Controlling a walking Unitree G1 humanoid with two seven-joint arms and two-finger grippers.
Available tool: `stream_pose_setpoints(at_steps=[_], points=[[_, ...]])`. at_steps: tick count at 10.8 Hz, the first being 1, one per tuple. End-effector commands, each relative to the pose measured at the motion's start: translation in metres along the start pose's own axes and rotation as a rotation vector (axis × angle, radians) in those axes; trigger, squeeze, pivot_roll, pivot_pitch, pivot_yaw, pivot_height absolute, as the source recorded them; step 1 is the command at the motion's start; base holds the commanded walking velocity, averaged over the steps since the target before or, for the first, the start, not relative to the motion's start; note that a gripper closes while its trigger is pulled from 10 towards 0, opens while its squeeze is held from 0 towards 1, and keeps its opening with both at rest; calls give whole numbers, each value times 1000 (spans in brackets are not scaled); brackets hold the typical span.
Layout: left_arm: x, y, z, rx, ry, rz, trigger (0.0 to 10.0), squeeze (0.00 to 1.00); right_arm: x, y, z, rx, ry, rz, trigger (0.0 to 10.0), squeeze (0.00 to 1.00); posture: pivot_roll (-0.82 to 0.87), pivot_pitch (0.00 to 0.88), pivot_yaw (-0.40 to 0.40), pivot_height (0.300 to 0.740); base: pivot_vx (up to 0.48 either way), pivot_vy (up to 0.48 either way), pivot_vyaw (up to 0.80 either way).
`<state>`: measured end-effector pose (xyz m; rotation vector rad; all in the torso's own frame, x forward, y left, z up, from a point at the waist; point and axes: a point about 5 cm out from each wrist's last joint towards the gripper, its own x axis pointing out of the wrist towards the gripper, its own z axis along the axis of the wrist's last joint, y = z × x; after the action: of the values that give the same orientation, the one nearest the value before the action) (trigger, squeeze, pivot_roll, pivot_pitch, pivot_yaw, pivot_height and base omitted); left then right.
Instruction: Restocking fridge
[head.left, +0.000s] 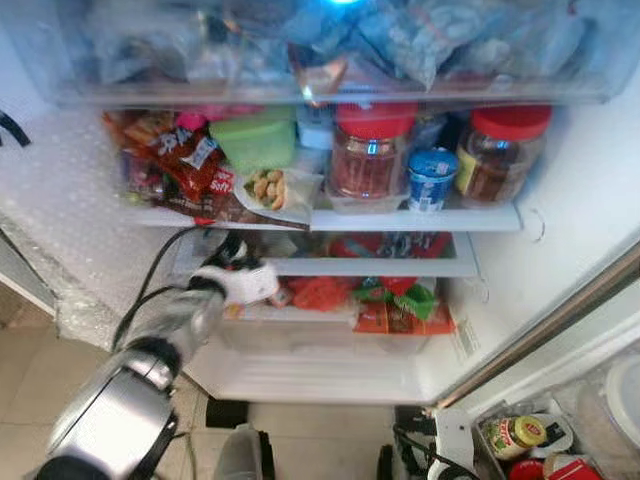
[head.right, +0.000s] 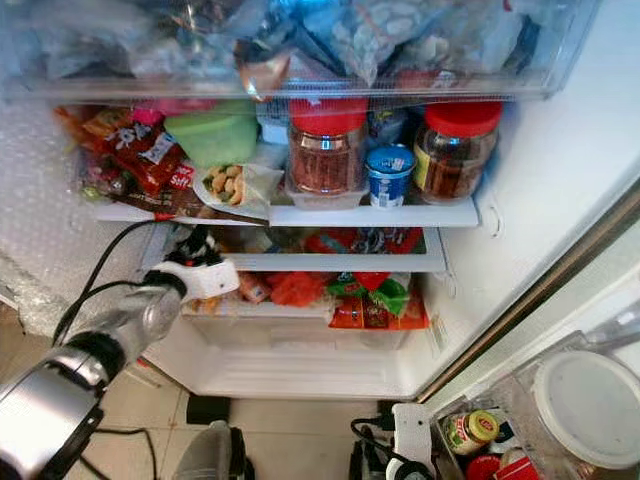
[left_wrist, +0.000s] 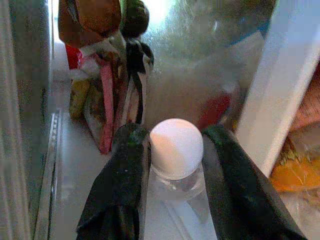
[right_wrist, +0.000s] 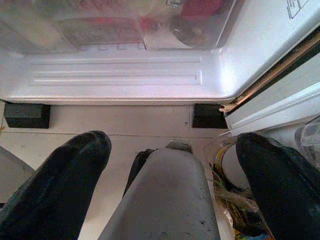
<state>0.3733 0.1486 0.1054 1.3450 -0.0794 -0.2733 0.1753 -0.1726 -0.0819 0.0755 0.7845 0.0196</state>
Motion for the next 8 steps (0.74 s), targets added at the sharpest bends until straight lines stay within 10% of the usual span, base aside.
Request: stream_pose_setpoints(at_steps=[1, 8], points=[[0, 1, -5, -26, 37, 3, 10000, 1000, -19, -3, -48, 39, 170, -36, 10000, 0, -104, 259, 54, 656, 0, 0, 0], [-1, 7, -9, -69, 43, 54, 10000, 1000, -18, 0, -48, 35, 170, -32, 10000, 0, -77, 247, 52, 656, 0, 0, 0]])
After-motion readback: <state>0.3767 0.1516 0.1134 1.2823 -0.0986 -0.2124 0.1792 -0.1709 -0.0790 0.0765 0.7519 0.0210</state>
